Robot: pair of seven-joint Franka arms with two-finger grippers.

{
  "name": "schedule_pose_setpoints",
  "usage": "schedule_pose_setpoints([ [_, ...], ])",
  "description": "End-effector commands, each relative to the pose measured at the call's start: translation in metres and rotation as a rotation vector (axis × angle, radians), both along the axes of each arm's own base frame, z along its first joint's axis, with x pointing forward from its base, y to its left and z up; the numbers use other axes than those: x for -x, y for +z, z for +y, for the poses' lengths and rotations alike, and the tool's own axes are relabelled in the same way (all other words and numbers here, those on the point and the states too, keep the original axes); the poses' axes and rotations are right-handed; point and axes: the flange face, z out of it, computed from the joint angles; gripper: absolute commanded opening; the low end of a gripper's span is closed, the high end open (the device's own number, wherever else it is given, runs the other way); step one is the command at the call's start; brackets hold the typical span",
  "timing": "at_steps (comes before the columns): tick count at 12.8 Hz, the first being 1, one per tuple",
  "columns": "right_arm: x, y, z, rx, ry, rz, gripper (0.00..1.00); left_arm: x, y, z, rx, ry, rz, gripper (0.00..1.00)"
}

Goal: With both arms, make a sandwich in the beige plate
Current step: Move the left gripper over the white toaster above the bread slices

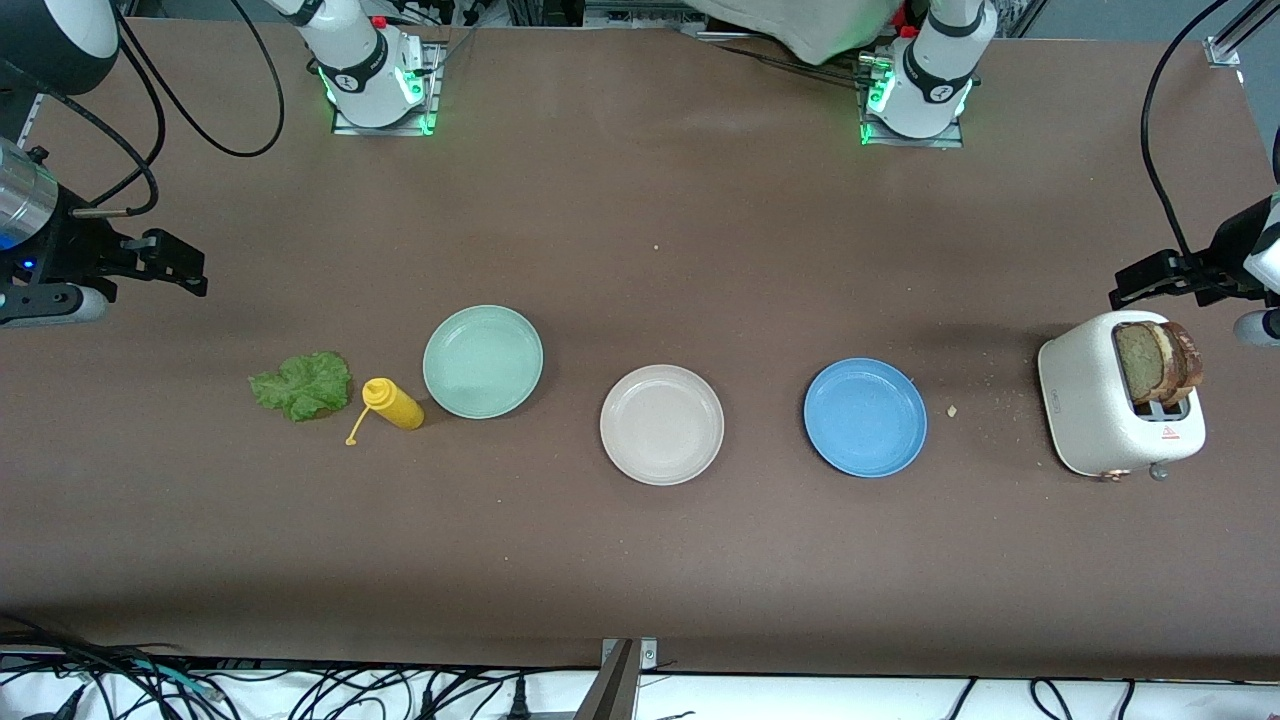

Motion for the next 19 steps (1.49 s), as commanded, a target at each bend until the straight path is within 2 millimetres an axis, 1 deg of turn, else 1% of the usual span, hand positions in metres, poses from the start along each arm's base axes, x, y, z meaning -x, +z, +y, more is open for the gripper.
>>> schedule_pose_setpoints([
  [1, 0.001, 0.006, 0.0, -0.001, -0.006, -0.007, 1.0, 0.001, 0.005, 0.005, -0.031, -0.015, 0.002, 1.0],
  [8, 0.0, 0.004, 0.0, -0.001, -0.003, -0.004, 1.0, 0.001, 0.002, 0.004, -0.031, -0.014, 0.008, 1.0],
  [10, 0.0, 0.004, 0.0, -0.001, -0.003, -0.004, 1.0, 0.001, 0.003, 0.016, -0.033, -0.006, 0.004, 1.0],
  [11, 0.0, 0.004, 0.001, 0.0, -0.003, -0.003, 1.0, 0.002, 0.004, 0.025, -0.034, 0.0, 0.003, 1.0],
  [12, 0.0, 0.004, 0.0, 0.0, -0.003, -0.003, 1.0, -0.001, -0.002, 0.036, -0.033, 0.015, 0.009, 1.0],
  [14, 0.0, 0.004, 0.0, 0.0, -0.001, -0.002, 1.0, -0.004, -0.017, 0.067, -0.027, 0.061, 0.031, 1.0],
  [16, 0.0, 0.004, 0.0, -0.001, -0.003, -0.004, 1.0, -0.009, -0.035, 0.079, -0.042, -0.012, 0.064, 1.0],
  [17, 0.001, 0.005, 0.001, -0.001, -0.004, -0.006, 1.0, -0.01, -0.042, 0.085, -0.094, -0.046, 0.087, 1.0],
  [18, 0.0, 0.004, 0.0, -0.002, -0.004, -0.003, 1.0, -0.014, -0.054, 0.089, -0.129, -0.059, 0.116, 1.0],
  [19, 0.0, 0.003, -0.002, -0.002, -0.006, 0.001, 1.0, -0.018, -0.069, 0.09, -0.128, -0.063, 0.141, 1.0],
])
